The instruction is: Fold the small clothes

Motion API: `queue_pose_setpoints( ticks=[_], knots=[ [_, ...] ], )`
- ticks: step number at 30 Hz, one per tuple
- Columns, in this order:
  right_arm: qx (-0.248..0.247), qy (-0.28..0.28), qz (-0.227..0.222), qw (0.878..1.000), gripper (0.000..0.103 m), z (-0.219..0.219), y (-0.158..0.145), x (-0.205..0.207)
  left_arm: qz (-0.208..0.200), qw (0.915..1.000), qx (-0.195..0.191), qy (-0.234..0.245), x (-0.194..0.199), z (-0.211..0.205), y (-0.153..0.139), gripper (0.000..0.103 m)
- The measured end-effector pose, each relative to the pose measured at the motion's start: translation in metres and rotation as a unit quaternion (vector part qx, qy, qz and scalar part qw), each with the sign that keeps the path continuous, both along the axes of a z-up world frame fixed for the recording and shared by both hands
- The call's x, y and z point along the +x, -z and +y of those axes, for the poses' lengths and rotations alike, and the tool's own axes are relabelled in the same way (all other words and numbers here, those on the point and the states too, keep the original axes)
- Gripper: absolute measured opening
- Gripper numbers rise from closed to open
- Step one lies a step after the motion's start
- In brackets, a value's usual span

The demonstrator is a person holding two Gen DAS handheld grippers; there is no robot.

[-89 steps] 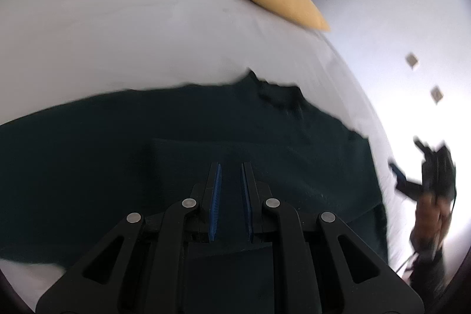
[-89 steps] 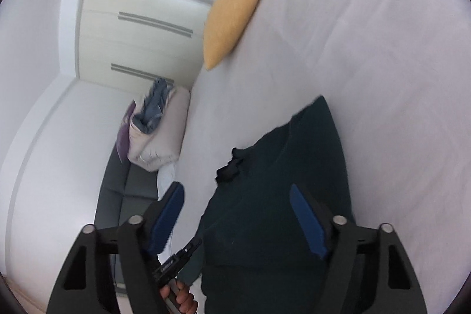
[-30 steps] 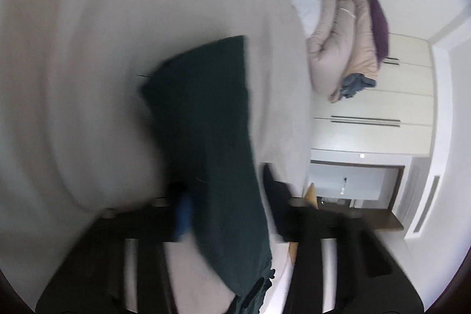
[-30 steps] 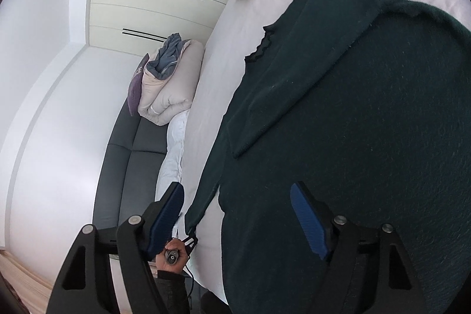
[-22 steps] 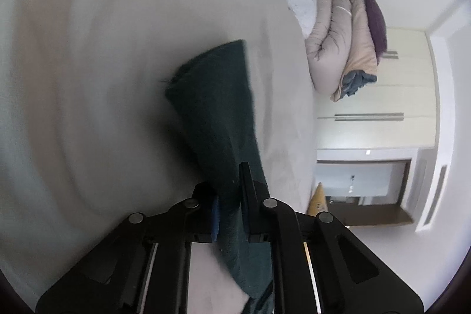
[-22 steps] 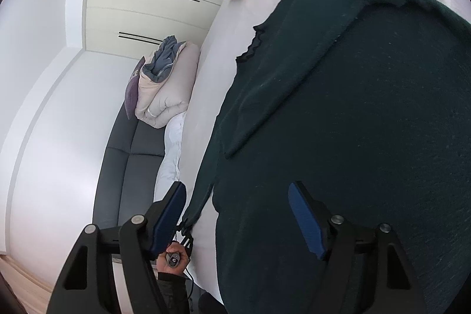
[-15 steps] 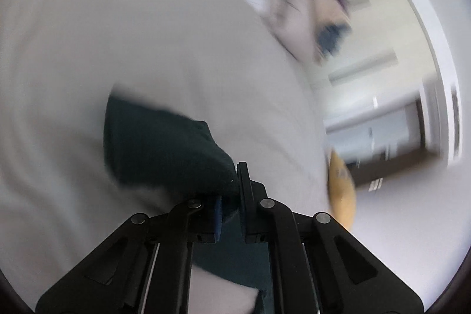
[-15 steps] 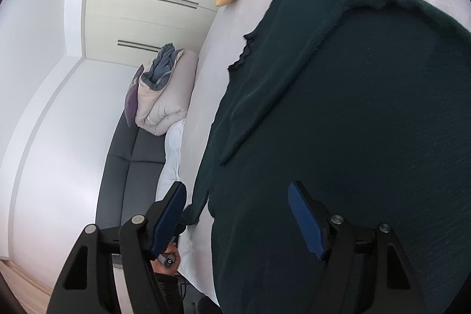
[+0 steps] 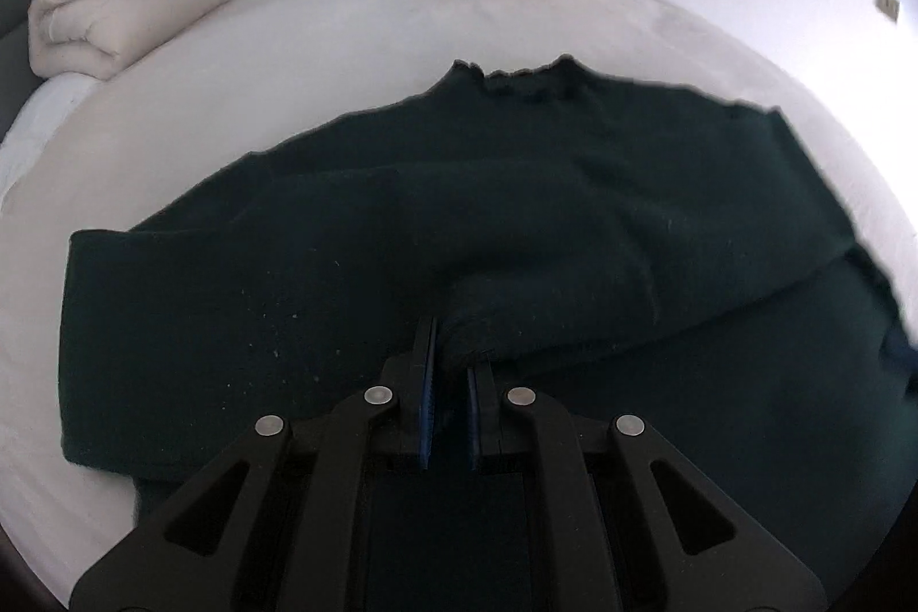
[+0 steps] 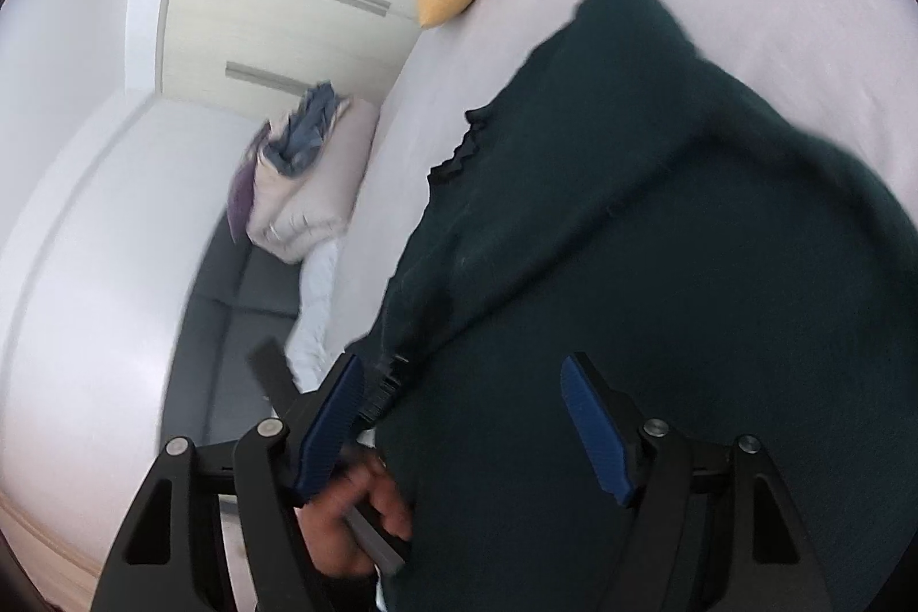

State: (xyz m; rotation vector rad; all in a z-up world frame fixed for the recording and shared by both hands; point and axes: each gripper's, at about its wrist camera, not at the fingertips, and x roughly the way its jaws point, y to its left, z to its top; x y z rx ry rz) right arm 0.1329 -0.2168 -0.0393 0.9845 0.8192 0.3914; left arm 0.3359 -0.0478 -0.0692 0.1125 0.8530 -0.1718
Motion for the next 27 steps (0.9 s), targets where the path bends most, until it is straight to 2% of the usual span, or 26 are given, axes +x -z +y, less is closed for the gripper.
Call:
queue_pose_setpoints(
  ticks=[3,7,10,12,15,18,20,22,23,27],
  knots=[
    [-0.022,-0.028,-0.002,0.999,0.075,0.015,-0.007,0.028,-0.004,0.9995,-0.030,-0.005,-0.001,0.010,0.002,0.008],
    [0.001,-0.074,0.006,0.997,0.075,0.053,-0.006,0.077,-0.012,0.9982,-0.059,-0.005,-0.007,0.018,0.008,0.008],
    [0.001,-0.092,0.049,0.995,0.075,0.081,0.005,0.108,-0.016,0.9971,-0.074,-0.008,-0.003,0.028,0.010,0.008],
    [0.000,-0.108,0.082,0.991,0.075,0.097,0.015,0.125,-0.018,0.9960,-0.087,-0.009,-0.017,0.033,0.010,0.008],
    [0.008,-0.118,0.106,0.987,0.072,0.114,0.025,0.141,-0.022,0.9946,-0.101,-0.010,-0.031,0.026,0.012,0.008],
    [0.009,-0.124,0.115,0.986,0.057,0.127,0.029,0.153,-0.024,0.9938,-0.108,-0.009,-0.043,0.030,0.012,0.008],
    [-0.003,-0.137,0.118,0.984,0.033,0.138,0.031,0.161,-0.024,0.9931,-0.114,-0.008,-0.044,0.034,0.012,0.008],
    [-0.031,-0.146,0.116,0.982,0.016,0.146,0.029,0.166,-0.023,0.9922,-0.122,-0.010,-0.046,0.037,0.011,0.008],
    [-0.051,-0.150,0.112,0.981,0.012,0.150,0.027,0.168,-0.020,0.9912,-0.130,-0.011,-0.046,0.040,0.009,0.008],
    [-0.112,-0.155,0.077,0.979,0.009,0.147,0.008,0.166,-0.010,0.9844,-0.175,-0.013,-0.060,0.059,-0.003,0.015]
  ],
)
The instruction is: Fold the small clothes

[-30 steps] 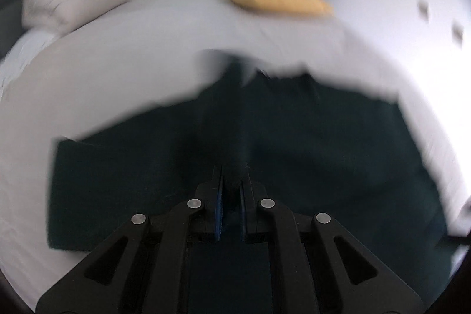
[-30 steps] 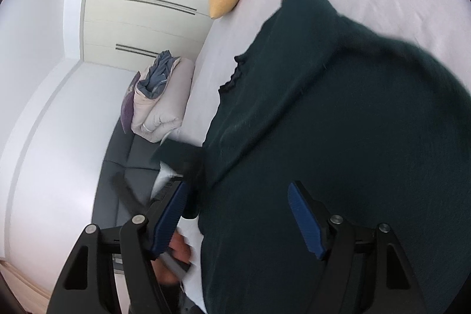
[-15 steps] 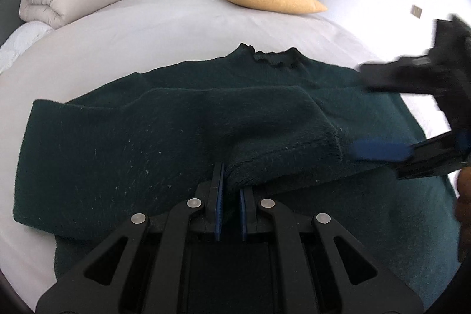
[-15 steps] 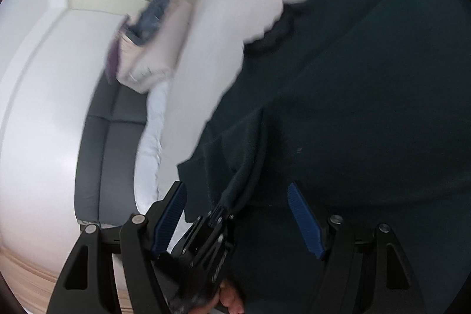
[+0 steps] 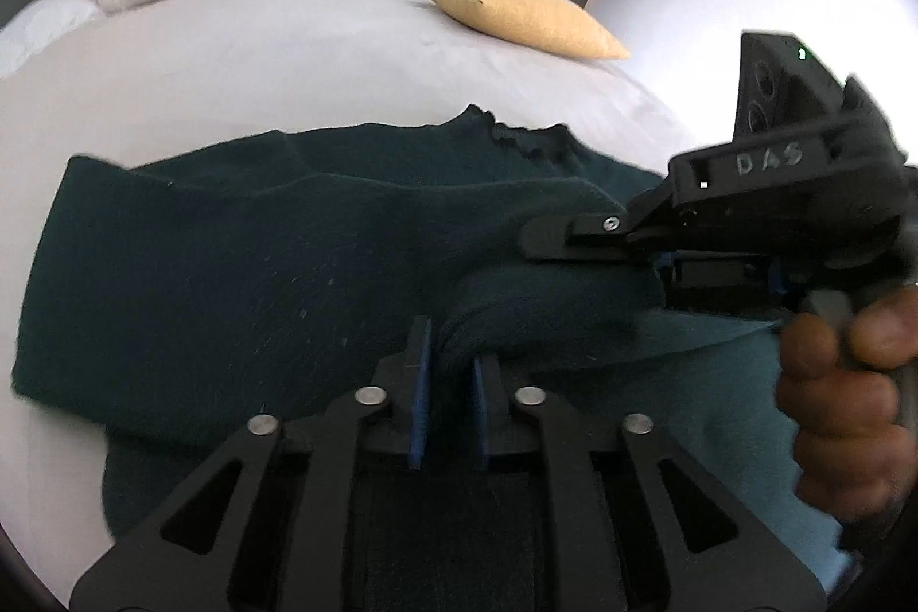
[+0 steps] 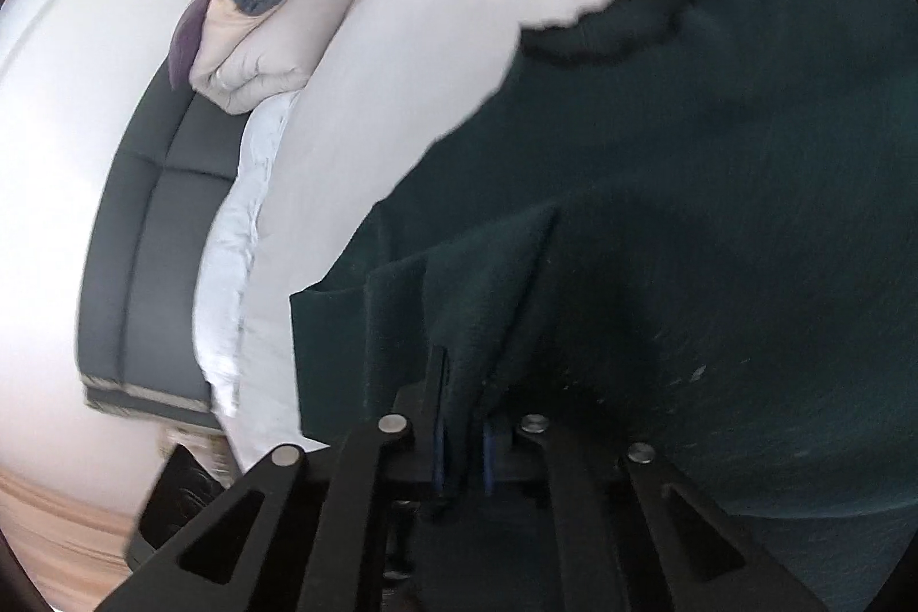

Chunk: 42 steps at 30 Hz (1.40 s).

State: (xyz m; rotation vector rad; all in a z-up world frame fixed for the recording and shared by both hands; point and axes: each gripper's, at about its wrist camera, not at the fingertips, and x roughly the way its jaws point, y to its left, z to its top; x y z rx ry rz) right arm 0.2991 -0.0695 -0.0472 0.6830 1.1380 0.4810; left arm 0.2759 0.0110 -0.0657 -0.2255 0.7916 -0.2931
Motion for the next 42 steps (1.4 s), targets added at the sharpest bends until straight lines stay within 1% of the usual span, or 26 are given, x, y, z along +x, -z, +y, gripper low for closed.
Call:
queue_pose_setpoints(
  ticks=[2,4,6,8,9,12,13,14,15,17,18,21,23,25,26,29,33,37,38,42],
  knots=[
    [-0.011,0.001,-0.018,1.000,0.009,-0.008,-0.009,-0.003,-0.007,0.9995,-0.030,0.001,-0.014,0.014,-0.012,0.015],
    [-0.025,0.007,-0.035,0.999,0.009,-0.023,-0.019,-0.006,-0.016,0.9985,-0.052,-0.011,-0.025,0.034,-0.022,0.015],
    [-0.034,0.019,-0.039,0.998,0.009,-0.042,-0.024,-0.008,-0.023,0.9958,-0.081,-0.037,-0.032,0.068,-0.029,0.015],
    [-0.044,0.033,-0.041,0.998,0.009,-0.064,-0.025,-0.011,-0.019,0.9915,-0.103,-0.078,-0.033,0.106,-0.032,0.015],
    [-0.045,0.038,-0.040,0.997,0.009,-0.072,-0.025,-0.012,-0.019,0.9886,-0.108,-0.103,-0.031,0.127,-0.033,0.015],
    [-0.052,0.048,-0.039,0.997,0.009,-0.094,-0.022,-0.017,-0.012,0.9819,-0.102,-0.159,-0.022,0.175,-0.038,0.014],
    [-0.058,0.051,-0.040,0.996,0.009,-0.097,-0.021,-0.019,-0.012,0.9804,-0.101,-0.169,-0.018,0.188,-0.041,0.014],
    [-0.065,0.052,-0.040,0.996,0.009,-0.103,-0.020,-0.020,-0.015,0.9807,-0.096,-0.170,-0.015,0.194,-0.046,0.014],
    [-0.067,0.054,-0.041,0.995,0.009,-0.108,-0.021,-0.023,-0.017,0.9824,-0.083,-0.166,-0.010,0.197,-0.052,0.014],
    [-0.069,0.064,-0.038,0.995,0.009,-0.120,-0.019,-0.023,-0.019,0.9874,-0.058,-0.146,0.003,0.192,-0.060,0.014],
    [-0.070,0.068,-0.036,0.995,0.009,-0.125,-0.017,-0.023,-0.018,0.9893,-0.053,-0.135,0.010,0.187,-0.062,0.014],
    [-0.089,0.076,-0.030,0.993,0.009,-0.133,-0.014,-0.021,-0.009,0.9954,-0.024,-0.093,0.032,0.164,-0.065,0.014],
    [-0.104,0.081,-0.025,0.991,0.009,-0.134,-0.012,-0.020,0.003,0.9978,-0.003,-0.067,0.047,0.146,-0.063,0.014],
    [-0.113,0.083,-0.022,0.990,0.009,-0.135,-0.011,-0.019,0.019,0.9987,0.013,-0.046,0.057,0.128,-0.053,0.014],
    [-0.115,0.082,-0.020,0.990,0.009,-0.135,-0.009,-0.018,0.026,0.9987,0.020,-0.039,0.060,0.115,-0.053,0.014],
    [-0.126,0.079,-0.017,0.989,0.009,-0.135,-0.007,-0.021,0.043,0.9981,0.032,-0.030,0.069,0.099,-0.041,0.014],
    [-0.124,0.083,-0.013,0.989,0.009,-0.138,-0.001,-0.022,0.060,0.9968,0.043,-0.033,0.084,0.092,-0.026,0.014],
    [-0.123,0.082,-0.012,0.989,0.009,-0.142,0.002,-0.022,0.091,0.9928,0.071,-0.030,0.093,0.084,-0.005,0.014],
    [-0.122,0.082,-0.011,0.989,0.009,-0.142,0.002,-0.023,0.096,0.9924,0.071,-0.031,0.096,0.081,0.002,0.014],
    [-0.124,0.081,-0.014,0.989,0.009,-0.144,0.002,-0.029,0.089,0.9928,0.073,-0.032,0.091,0.082,0.009,0.014]
  ],
)
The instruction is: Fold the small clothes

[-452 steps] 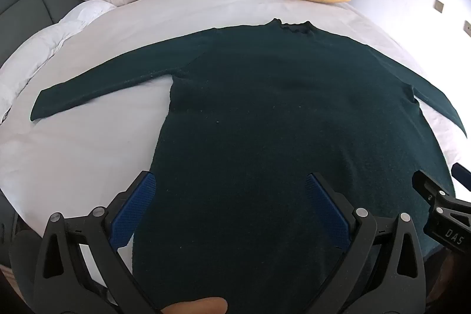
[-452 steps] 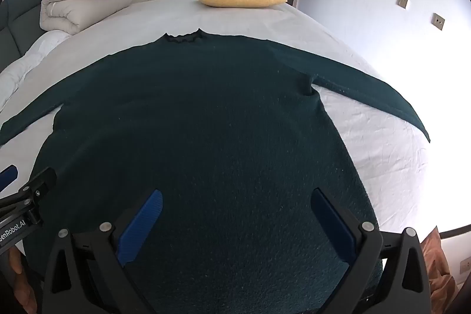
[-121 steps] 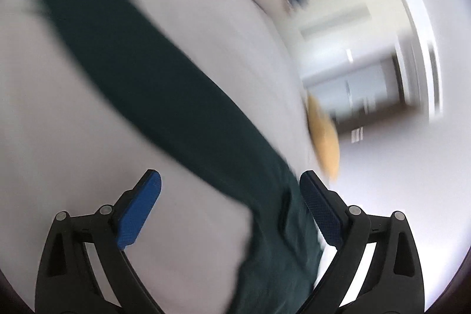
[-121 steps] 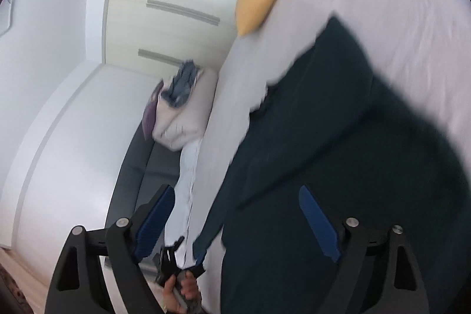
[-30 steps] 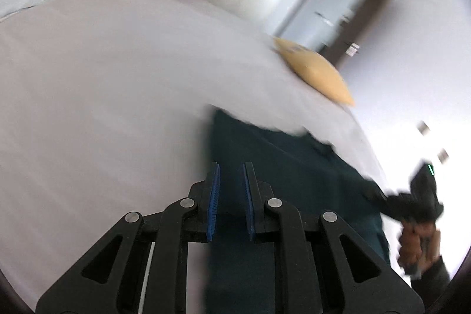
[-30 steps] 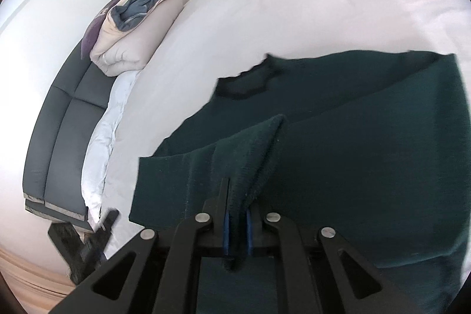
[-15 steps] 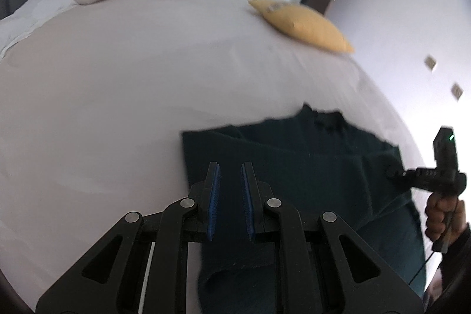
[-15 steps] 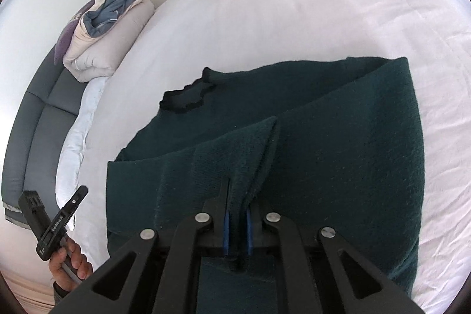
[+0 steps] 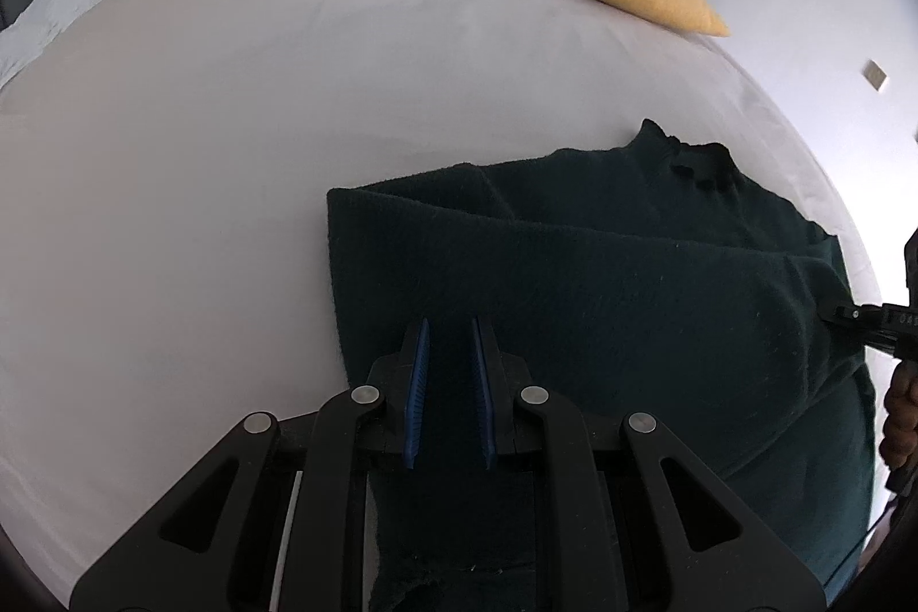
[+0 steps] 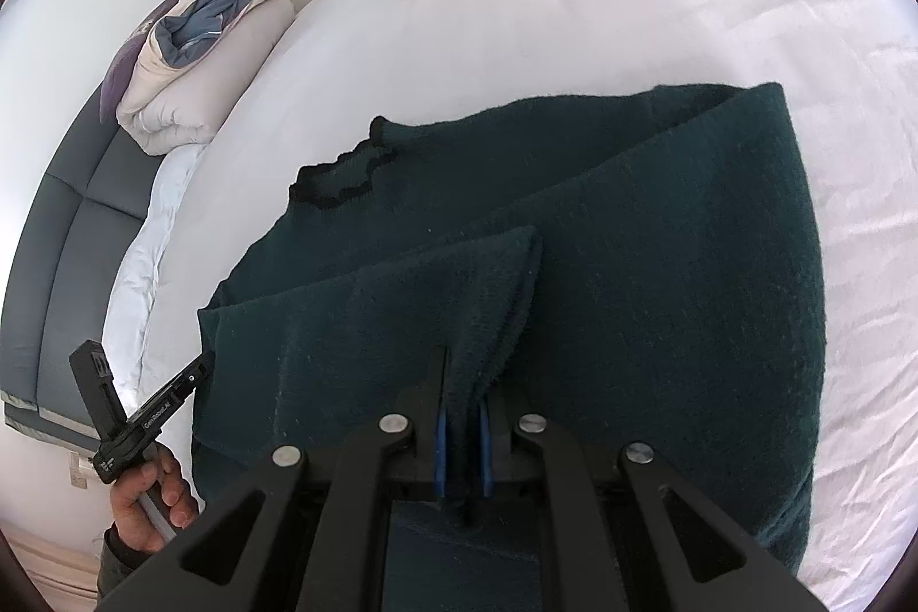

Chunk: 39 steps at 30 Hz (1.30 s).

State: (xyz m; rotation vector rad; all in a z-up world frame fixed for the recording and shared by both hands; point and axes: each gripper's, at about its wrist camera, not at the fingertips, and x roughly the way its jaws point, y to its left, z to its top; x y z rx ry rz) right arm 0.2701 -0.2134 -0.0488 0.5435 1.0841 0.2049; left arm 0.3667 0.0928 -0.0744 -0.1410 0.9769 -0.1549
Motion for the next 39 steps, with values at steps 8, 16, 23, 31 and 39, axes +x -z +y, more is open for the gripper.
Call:
queue_pose_setpoints(
  ticks=[8,16,23,31,39],
  knots=[
    [0.001,0.008,0.002,1.000,0.008,-0.008,0.004,-0.002,-0.006,0.9986,-0.043,-0.031,0.000,0.035,-0.013,0.014],
    [-0.001,0.011,-0.001,1.000,0.008,-0.008,0.002,0.001,-0.017,0.9987,-0.027,-0.040,0.012,0.049,-0.027,0.014],
    [-0.014,0.018,-0.004,1.000,0.008,-0.009,-0.001,0.000,-0.008,0.9998,0.007,-0.015,0.018,0.019,-0.008,0.014],
    [-0.009,0.014,-0.001,1.000,0.008,-0.012,0.005,-0.001,-0.017,0.9996,0.012,-0.021,0.020,0.016,-0.010,0.014],
    [-0.034,0.004,0.004,0.999,0.009,-0.001,-0.005,-0.005,-0.028,0.9980,0.056,0.007,0.020,-0.003,-0.018,0.014]
  ],
)
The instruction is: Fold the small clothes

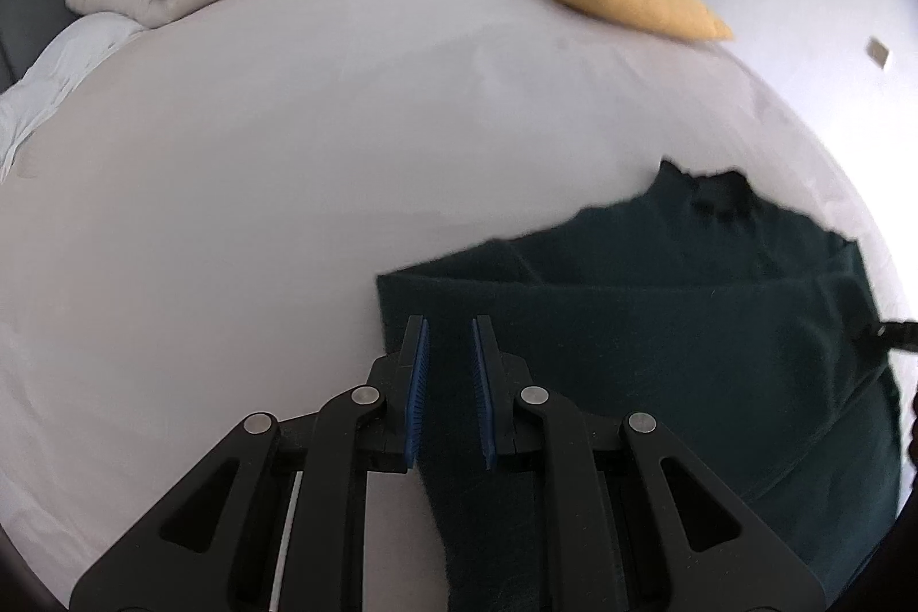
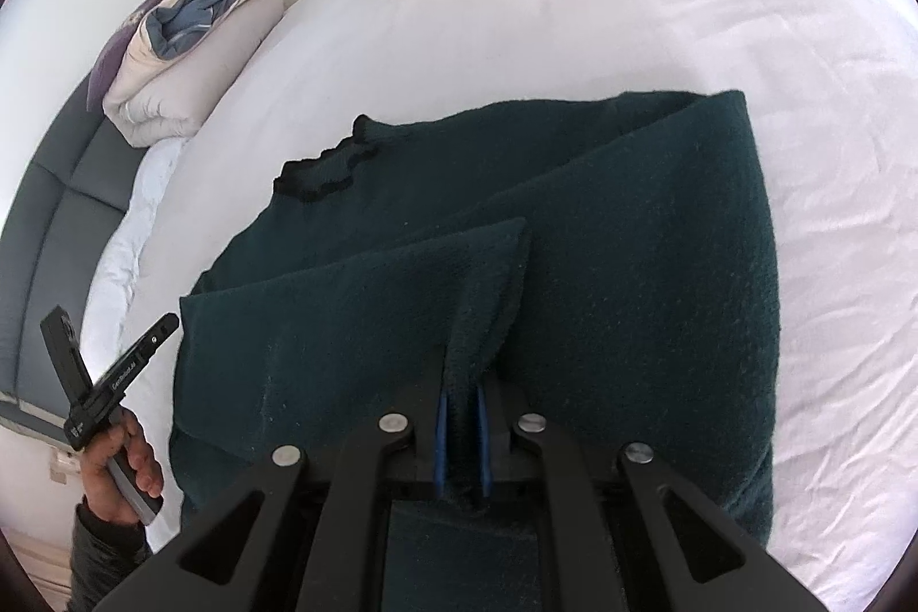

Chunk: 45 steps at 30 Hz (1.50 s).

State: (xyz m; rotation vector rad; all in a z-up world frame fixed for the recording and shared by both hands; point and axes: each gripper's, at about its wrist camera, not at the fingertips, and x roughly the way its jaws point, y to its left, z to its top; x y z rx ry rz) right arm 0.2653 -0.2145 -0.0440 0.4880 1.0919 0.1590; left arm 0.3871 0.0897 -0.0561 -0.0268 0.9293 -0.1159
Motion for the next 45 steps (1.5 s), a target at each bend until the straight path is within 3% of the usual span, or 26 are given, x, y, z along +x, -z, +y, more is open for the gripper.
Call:
queue_pose_setpoints(
  ticks=[2,4,13,18,21,22,23,27,30,32,34,37,38,39,42,45],
  knots=[
    [0.007,0.004,0.005,1.000,0.009,-0.002,0.001,-0.001,0.020,0.9995,0.023,0.007,0.005,-0.006,0.015,0.014],
    [0.010,0.006,0.006,1.000,0.009,-0.003,0.002,-0.004,0.014,0.9993,0.032,0.014,0.004,-0.007,0.021,0.014],
    [0.071,0.032,-0.010,0.997,0.006,-0.023,0.017,-0.009,0.003,0.9988,0.044,0.024,-0.001,-0.008,0.021,0.014],
    [0.046,0.028,-0.017,0.998,0.008,-0.018,0.011,-0.010,-0.010,0.9990,0.039,0.018,-0.015,-0.002,0.023,0.014],
    [-0.005,0.048,-0.013,0.999,0.018,-0.017,-0.005,-0.015,-0.014,0.9990,0.040,0.014,-0.023,0.000,0.022,0.014],
    [-0.027,0.058,-0.019,0.998,0.025,-0.017,-0.013,-0.018,-0.016,0.9991,0.038,0.013,-0.025,0.001,0.022,0.015],
    [-0.036,0.066,-0.039,0.996,0.025,-0.016,-0.024,-0.021,-0.017,0.9991,0.036,0.010,-0.027,0.001,0.023,0.015],
    [0.023,0.027,-0.093,0.995,0.025,-0.003,-0.042,-0.017,-0.021,0.9993,0.032,0.002,-0.031,0.002,0.024,0.015],
    [0.045,-0.004,-0.074,0.996,0.046,0.009,-0.020,-0.002,-0.023,0.9991,0.034,0.001,-0.038,0.002,0.024,0.015],
    [0.044,0.001,-0.045,0.998,0.041,0.005,0.006,0.001,-0.025,0.9990,0.037,0.003,-0.048,0.004,0.024,0.015],
    [0.074,0.008,-0.076,0.994,0.040,-0.005,0.007,-0.015,-0.024,0.9987,0.044,0.006,-0.060,0.004,0.024,0.015],
    [0.073,0.015,-0.078,0.994,0.046,-0.017,-0.001,-0.043,-0.008,0.9985,0.053,-0.003,-0.085,0.010,0.026,0.015],
    [0.051,0.024,-0.076,0.996,0.060,-0.021,-0.006,-0.058,-0.004,0.9991,0.042,-0.004,-0.098,0.013,0.025,0.015],
    [0.034,0.033,-0.074,0.996,0.064,-0.023,-0.010,-0.072,-0.006,0.9994,0.032,-0.005,-0.112,0.017,0.022,0.015],
    [0.038,0.041,-0.096,0.994,0.065,-0.035,-0.026,-0.132,0.001,0.9998,0.007,-0.017,-0.160,0.026,0.013,0.015],
    [0.042,0.036,-0.116,0.992,0.065,-0.042,-0.038,-0.193,0.022,0.9984,-0.048,-0.020,-0.211,0.035,0.009,0.016]
  ],
)
